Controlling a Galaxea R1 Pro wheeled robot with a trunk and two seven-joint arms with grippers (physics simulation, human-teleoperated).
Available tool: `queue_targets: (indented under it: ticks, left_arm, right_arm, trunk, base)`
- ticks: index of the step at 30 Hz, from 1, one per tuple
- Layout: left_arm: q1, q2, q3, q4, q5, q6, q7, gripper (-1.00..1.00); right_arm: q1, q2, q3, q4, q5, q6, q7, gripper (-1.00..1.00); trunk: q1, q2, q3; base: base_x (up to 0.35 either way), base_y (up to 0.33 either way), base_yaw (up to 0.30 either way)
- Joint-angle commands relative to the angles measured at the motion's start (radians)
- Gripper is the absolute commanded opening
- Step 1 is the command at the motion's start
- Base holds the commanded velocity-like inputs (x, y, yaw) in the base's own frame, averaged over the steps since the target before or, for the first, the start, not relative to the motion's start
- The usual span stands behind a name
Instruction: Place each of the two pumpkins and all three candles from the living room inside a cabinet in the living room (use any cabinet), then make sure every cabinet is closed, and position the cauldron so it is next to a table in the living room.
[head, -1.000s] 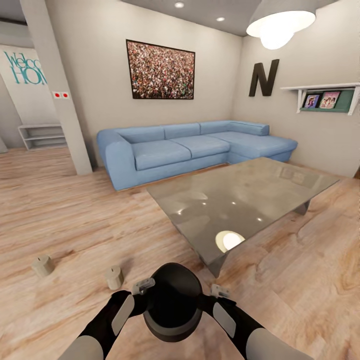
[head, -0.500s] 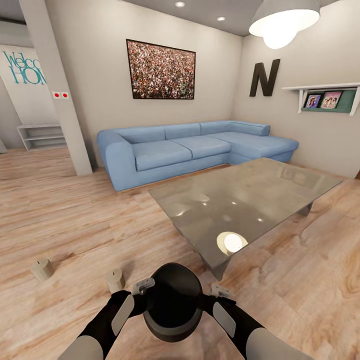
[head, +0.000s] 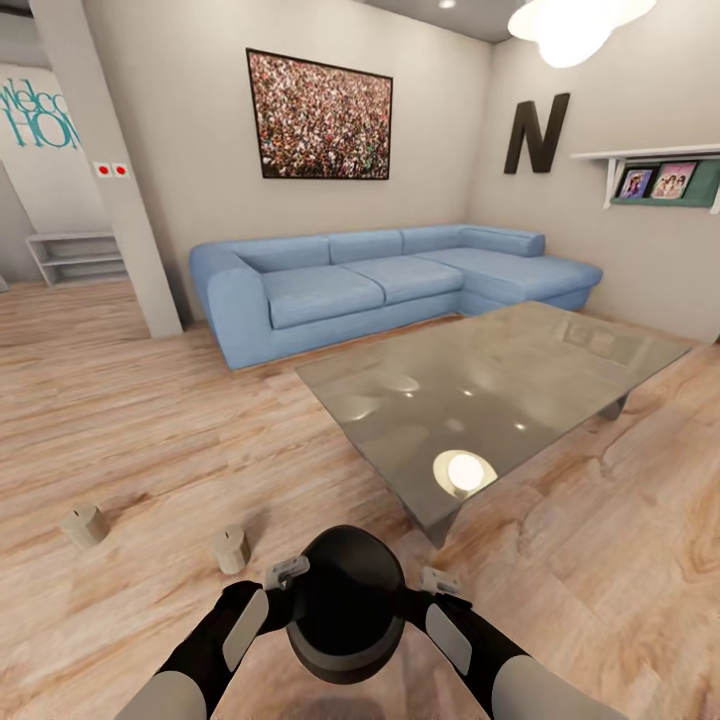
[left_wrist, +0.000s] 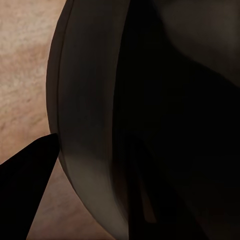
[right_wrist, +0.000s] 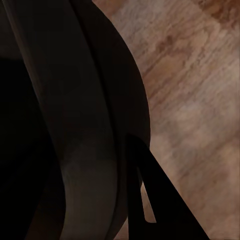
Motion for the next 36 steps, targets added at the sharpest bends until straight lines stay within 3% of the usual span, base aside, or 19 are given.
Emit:
queue_targets:
  ticks: [1,5,10,20,27,36]
  left_arm:
    - [0.0,0.027,-0.002,-0.003,-0.011,0.005,0.01,-1.0]
    - [0.0,0.026,-0.002,-0.003,-0.011,0.005,0.01,-1.0]
    - [0.0,0.027,-0.002,-0.003,-0.011,0.005,0.01,-1.0]
    - [0.0,0.026,-0.002,-0.003,-0.011,0.005,0.01,-1.0]
    - [0.0,0.026,-0.002,-0.003,-0.011,0.005,0.01,-1.0]
    - [0.0,0.026,-0.002,-0.003,-0.011,0.005,0.01,-1.0]
  right_arm:
    - [-0.001,-0.001,-0.008,-0.022,-0.04,0.003,0.032,-1.0]
    - [-0.001,-0.001,-0.008,-0.022,-0.04,0.003,0.032,-1.0]
    - [-0.001,-0.001,-0.008,-0.022,-0.04,0.003,0.032,-1.0]
    - [-0.001,-0.001,-0.008,-0.022,-0.04,0.003,0.032,-1.0]
    - [-0.001,-0.001,-0.008,-0.022,-0.04,0.002,0.032,-1.0]
    - [-0.001,-0.001,-0.008,-0.022,-0.04,0.003,0.033,-1.0]
  trunk:
    - [0.0,-0.001,-0.005]
    - [0.002,-0.002,-0.02]
    - [0.002,-0.002,-0.02]
    - [0.006,-0.004,-0.059]
    - [0.006,-0.004,-0.059]
    - [0.009,-0.006,-0.086]
  base:
    - [0.0,0.0,0.0]
    - [0.0,0.0,0.0]
    - [0.0,0.0,0.0]
    - [0.0,0.0,0.0]
    - [0.0,0.0,0.0]
    - [0.0,0.0,0.0]
